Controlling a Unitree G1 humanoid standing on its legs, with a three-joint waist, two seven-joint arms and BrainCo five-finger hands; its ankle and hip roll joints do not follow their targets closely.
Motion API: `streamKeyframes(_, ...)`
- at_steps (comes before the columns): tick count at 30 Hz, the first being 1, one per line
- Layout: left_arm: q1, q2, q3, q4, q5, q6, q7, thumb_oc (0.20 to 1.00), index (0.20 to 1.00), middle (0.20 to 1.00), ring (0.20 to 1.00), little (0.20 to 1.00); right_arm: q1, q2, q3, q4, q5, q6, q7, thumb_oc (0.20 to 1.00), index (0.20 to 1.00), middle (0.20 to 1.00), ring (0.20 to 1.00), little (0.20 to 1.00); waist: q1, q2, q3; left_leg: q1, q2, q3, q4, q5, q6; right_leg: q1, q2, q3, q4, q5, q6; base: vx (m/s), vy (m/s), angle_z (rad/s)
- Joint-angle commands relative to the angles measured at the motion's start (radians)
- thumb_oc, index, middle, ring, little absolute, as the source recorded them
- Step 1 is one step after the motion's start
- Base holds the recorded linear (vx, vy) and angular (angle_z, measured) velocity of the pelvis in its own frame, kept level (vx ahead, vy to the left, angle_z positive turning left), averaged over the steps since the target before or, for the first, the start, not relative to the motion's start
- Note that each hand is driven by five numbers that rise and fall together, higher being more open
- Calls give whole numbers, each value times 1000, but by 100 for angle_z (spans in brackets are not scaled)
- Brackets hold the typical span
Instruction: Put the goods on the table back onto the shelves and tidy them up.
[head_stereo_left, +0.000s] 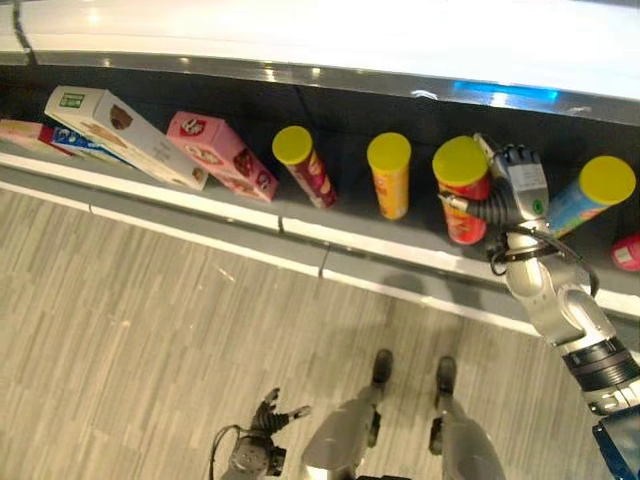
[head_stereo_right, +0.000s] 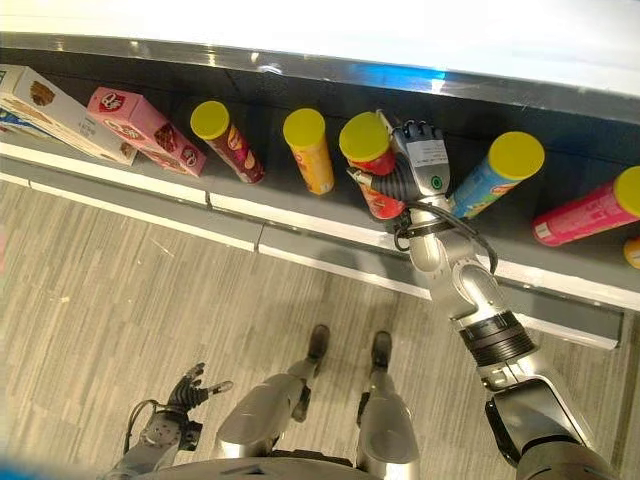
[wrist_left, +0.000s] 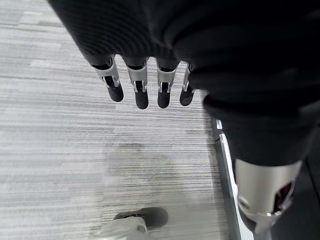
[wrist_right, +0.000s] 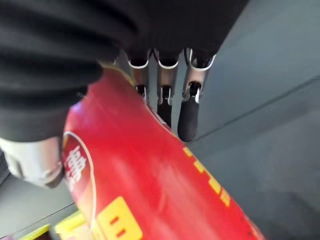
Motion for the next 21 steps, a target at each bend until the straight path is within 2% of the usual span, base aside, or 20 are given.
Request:
streamKeyframes(1, 10, 40, -29, 0, -4, -27, 15, 1000, 1000, 1000, 1000, 1000, -118, 10, -2, -41, -42, -9, -96, 200, 200, 200, 200, 200, 2, -44, -43, -80, 102, 27, 145, -124, -87, -44, -118, 39, 168, -188, 82, -29, 18, -7)
streamKeyframes(12, -32, 39, -64, -19, -7, -43, 17, 1000, 1000, 1000, 1000, 1000, -191, -27, -40, -9, -58, 30, -176, 200, 200, 200, 200, 200, 1, 3, -1, -155, 93, 42, 116, -87, -97, -115, -126, 38, 141, -157, 90, -26, 10, 0)
streamKeyframes(21, -68, 31, -73, -19, -3, -47, 23, 1000, 1000, 1000, 1000, 1000, -202, -27, -61, 2, -61, 51, -208, 200, 200, 200, 200, 200, -7, 17, 13, -171, 85, 53, 116, -81, -101, -120, -140, 13, 144, -152, 95, -12, -3, 7)
